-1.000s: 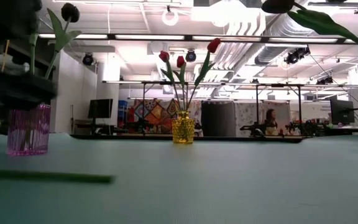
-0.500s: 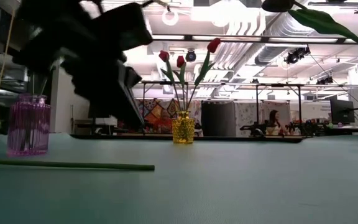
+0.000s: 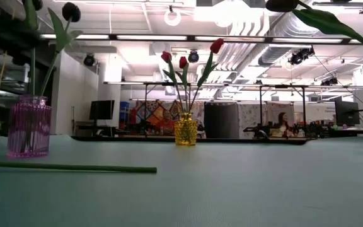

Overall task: Sort flowers into vase by color
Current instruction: Put the black tulip into the violet vase

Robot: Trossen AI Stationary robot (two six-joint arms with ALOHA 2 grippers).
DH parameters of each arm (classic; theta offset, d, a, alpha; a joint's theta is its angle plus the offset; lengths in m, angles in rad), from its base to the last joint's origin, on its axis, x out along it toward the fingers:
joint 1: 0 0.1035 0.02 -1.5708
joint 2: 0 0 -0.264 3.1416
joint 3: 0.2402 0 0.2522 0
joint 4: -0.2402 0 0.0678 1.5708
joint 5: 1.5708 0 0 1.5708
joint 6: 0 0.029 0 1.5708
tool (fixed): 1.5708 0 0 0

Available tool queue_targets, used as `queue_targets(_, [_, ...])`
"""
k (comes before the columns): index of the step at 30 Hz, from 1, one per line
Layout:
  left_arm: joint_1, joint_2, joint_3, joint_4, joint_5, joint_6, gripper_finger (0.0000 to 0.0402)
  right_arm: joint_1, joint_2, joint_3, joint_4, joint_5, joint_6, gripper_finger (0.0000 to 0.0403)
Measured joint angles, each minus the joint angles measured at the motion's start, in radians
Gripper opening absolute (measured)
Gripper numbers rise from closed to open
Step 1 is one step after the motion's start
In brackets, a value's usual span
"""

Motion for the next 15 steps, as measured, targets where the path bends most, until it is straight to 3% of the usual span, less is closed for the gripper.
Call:
queue_targets(7, [-0.178,-0.034,-0.136,-0.028,-0.002,-0.238,0.0,0.0,0.0,0.0,0.0,0.0,0.0,0.0])
queue_targets(15, [-0.191,-0.001,-0.184,-0.015,0.016,-0.308,0.0,0.0,0.0,0.0,0.0,0.013,0.001,0.0])
